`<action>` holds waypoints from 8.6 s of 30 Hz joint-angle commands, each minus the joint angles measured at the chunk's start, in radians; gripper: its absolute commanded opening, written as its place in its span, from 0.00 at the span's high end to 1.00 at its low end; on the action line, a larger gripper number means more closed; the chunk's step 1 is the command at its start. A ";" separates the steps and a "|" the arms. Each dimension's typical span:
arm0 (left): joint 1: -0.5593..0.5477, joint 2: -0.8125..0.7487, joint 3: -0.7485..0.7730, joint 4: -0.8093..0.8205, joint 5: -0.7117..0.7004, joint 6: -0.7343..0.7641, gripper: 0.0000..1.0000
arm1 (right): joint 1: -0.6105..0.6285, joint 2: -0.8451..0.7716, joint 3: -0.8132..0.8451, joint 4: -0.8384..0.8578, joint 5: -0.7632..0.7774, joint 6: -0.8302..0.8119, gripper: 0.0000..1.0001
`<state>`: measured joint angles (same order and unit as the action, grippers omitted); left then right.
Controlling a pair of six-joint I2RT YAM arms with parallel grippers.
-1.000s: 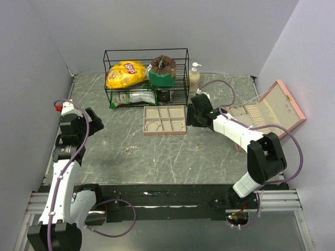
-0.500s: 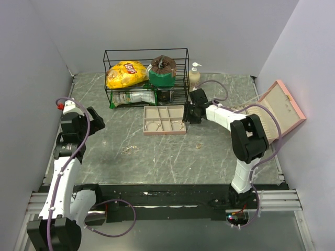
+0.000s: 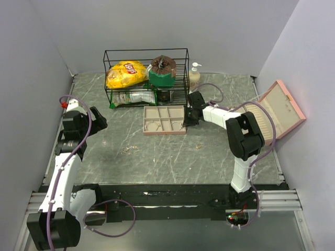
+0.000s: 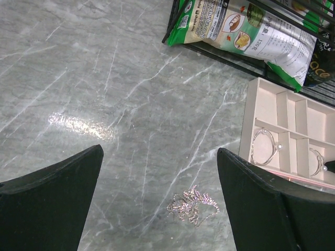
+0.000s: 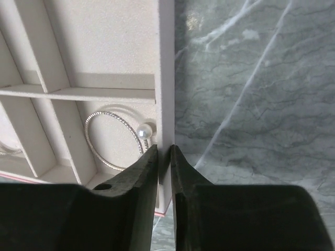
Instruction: Organize the mixed jewelry
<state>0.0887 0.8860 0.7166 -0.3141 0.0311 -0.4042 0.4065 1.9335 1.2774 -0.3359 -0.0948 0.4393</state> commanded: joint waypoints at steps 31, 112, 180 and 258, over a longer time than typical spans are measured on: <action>0.006 0.002 0.018 0.026 -0.011 0.022 0.04 | 0.311 0.176 0.340 -0.023 0.007 0.222 0.65; 0.005 0.008 0.021 0.018 0.021 0.021 0.04 | -0.696 -0.662 -0.590 -0.100 0.113 0.156 1.00; 0.005 0.027 0.017 0.033 0.105 0.031 0.04 | -0.256 -0.639 -0.521 -0.318 0.034 -0.099 1.00; -0.125 0.014 0.001 0.035 0.107 0.027 0.04 | -0.020 -1.154 -0.792 -0.249 0.007 0.280 0.36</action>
<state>0.0219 0.9218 0.7166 -0.3115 0.1791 -0.3794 0.3443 0.8429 0.5461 -0.6151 -0.0563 0.5800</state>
